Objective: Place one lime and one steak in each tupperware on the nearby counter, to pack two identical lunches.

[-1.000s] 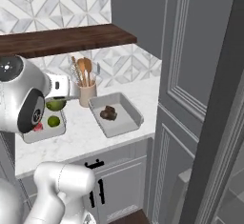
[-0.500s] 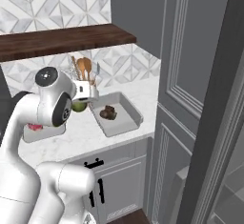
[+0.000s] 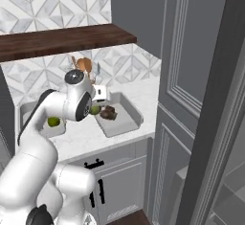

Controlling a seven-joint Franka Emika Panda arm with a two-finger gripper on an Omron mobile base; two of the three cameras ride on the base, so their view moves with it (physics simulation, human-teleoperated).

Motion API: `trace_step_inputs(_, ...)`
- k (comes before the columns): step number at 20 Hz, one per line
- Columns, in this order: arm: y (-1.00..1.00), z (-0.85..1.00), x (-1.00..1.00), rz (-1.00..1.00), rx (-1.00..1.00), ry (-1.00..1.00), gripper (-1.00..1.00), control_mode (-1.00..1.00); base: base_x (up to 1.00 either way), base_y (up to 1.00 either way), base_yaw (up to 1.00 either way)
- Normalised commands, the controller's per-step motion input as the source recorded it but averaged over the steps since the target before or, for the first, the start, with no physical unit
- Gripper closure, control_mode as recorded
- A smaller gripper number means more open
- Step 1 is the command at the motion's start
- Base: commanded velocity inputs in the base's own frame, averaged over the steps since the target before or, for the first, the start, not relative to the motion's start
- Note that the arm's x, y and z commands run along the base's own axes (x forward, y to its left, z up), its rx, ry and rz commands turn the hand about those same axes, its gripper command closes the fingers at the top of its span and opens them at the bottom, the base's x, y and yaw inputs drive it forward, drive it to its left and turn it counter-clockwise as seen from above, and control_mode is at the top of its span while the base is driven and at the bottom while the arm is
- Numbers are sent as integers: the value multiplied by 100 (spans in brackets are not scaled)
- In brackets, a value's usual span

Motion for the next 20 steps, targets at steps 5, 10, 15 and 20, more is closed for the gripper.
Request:
trace_step_inputs(5,-1,-54,63,0,0,9,100,-100,0,0,0)
trace_step_inputs(10,-9,-48,53,0,0,9,100,-100,0,0,0)
trace_step_inputs(15,-15,-48,58,0,0,5,100,-100,0,0,0)
trace_step_inputs(20,-12,-46,67,0,0,3,100,-100,0,0,0)
